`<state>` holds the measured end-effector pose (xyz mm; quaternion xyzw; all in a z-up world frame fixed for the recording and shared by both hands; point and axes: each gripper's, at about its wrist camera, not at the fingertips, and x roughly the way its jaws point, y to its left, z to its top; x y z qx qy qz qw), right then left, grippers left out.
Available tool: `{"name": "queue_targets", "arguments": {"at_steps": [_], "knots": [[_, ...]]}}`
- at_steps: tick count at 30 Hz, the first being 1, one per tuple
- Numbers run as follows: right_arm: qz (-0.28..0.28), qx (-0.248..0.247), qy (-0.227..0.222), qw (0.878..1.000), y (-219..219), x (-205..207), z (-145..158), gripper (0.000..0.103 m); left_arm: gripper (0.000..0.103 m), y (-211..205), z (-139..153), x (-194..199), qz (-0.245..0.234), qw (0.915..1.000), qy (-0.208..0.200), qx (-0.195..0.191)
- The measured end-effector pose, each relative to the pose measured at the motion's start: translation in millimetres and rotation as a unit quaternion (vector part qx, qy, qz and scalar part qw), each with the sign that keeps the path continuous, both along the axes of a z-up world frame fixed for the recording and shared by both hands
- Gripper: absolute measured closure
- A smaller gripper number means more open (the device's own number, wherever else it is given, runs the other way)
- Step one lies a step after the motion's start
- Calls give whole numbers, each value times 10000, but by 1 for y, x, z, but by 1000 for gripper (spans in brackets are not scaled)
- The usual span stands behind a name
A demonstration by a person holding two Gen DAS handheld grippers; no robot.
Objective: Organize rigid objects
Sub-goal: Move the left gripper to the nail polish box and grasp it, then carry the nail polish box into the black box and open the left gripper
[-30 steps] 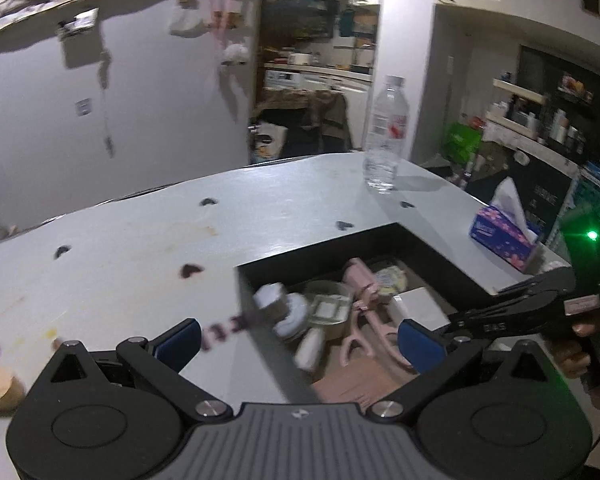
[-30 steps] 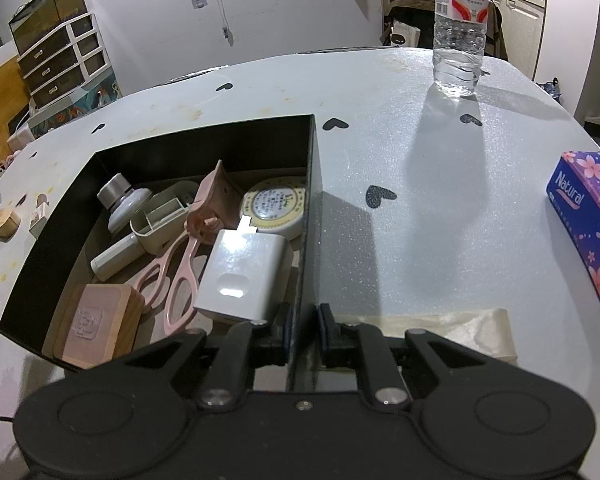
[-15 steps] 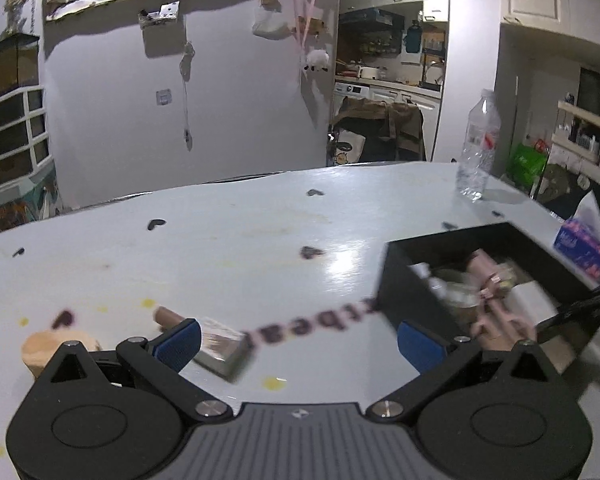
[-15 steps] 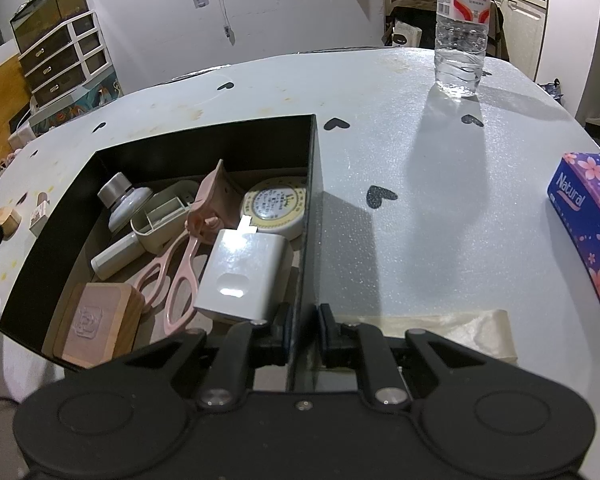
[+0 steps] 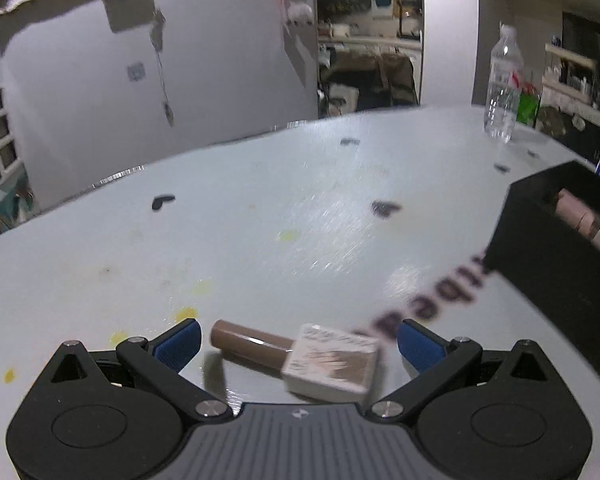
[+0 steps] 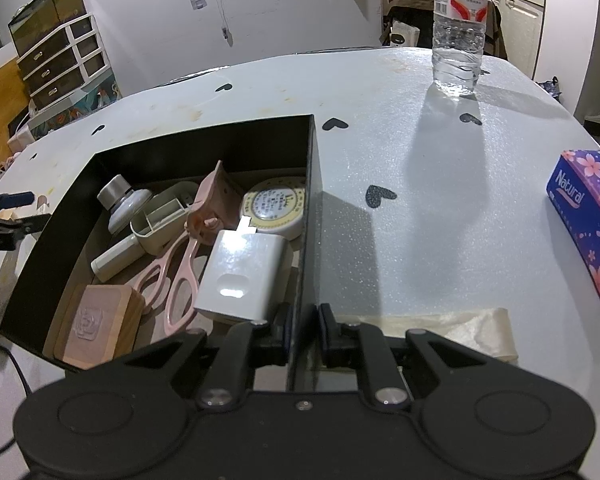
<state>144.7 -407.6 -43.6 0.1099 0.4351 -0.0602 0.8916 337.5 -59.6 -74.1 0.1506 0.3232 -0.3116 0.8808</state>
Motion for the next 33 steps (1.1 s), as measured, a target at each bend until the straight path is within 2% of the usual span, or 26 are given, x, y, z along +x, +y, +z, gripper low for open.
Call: {"name": "queue_targets", "arguments": {"at_steps": [4,11,14,18,26,29,33], "knots": [[-30,3,-1,10000,0,0,-1,87,0,9,-5,11,-59,9996,130,-237],[-26,-12,9,10000,1,0,0,87,0,1,-4,-11,-272,9995,157,-34],[-3,-34,35,10000,1,2,0,87,1,1,-4,-17,-95,9997,199,-73],[8,-59,44,10000,2,3,0,87,16,0,-2,-25,41,9998,84,-173],[5,-59,43,10000,2,3,0,87,16,-10,5,-34,389,9992,53,-108],[-1,-48,50,10000,2,4,0,87,16,-15,19,-48,398,9986,-6,-351],[-9,-32,68,10000,1,5,0,87,16,-23,45,-69,392,9952,110,-894]]}}
